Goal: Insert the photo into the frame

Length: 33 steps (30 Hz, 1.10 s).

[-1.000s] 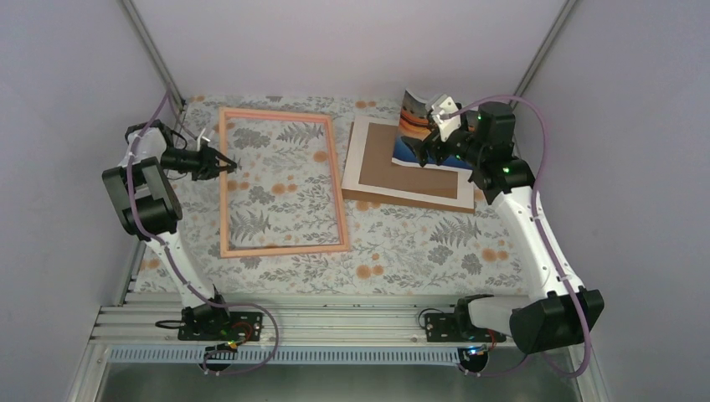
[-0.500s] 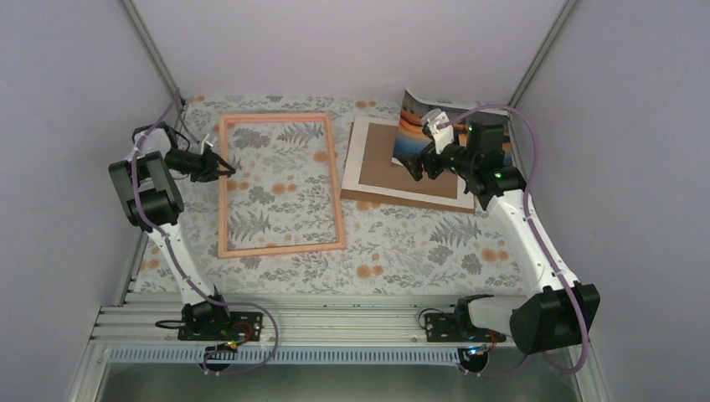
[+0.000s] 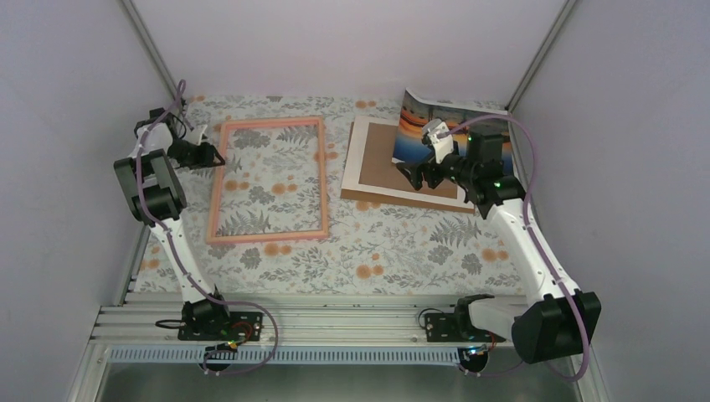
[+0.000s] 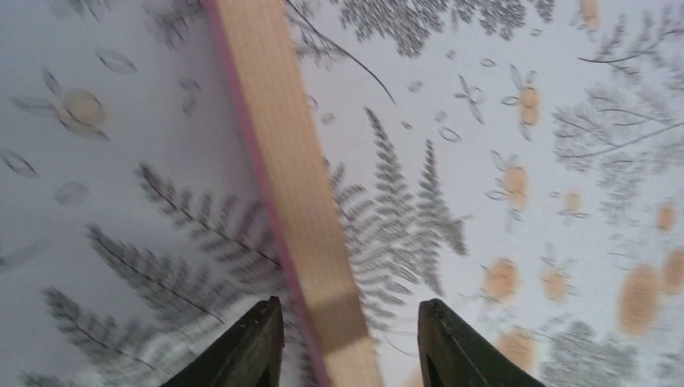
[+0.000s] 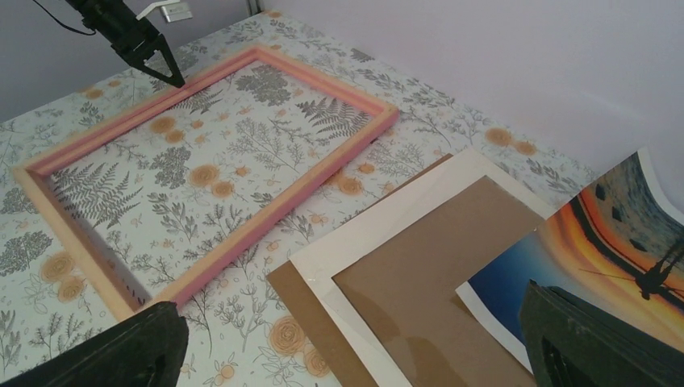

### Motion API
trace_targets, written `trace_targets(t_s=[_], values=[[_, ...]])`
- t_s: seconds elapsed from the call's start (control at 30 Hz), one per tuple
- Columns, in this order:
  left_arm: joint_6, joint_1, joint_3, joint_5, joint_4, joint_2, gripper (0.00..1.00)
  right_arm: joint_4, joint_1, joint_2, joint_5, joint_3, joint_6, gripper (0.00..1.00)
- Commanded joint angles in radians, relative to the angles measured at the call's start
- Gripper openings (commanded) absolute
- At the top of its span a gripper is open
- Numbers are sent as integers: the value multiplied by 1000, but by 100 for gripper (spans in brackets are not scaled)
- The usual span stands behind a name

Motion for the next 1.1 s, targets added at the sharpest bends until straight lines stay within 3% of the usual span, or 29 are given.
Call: trace_targets(t_s=[0.0,0.43,0.97,1.07], values=[[16,-31,-36,-105,176,-35,45,25,4,-39,-21,-28,22,100],[-42,-145,-183,-206,327,-82,47,20,-21,-75,26,-84,27,100],[-53,-246,-463,-191,460,-277,47,22,-111,-48,3,-105,49,100],[-46,-246,-524,-230,523,-389,68,18,-132,-54,-12,-73,60,100]])
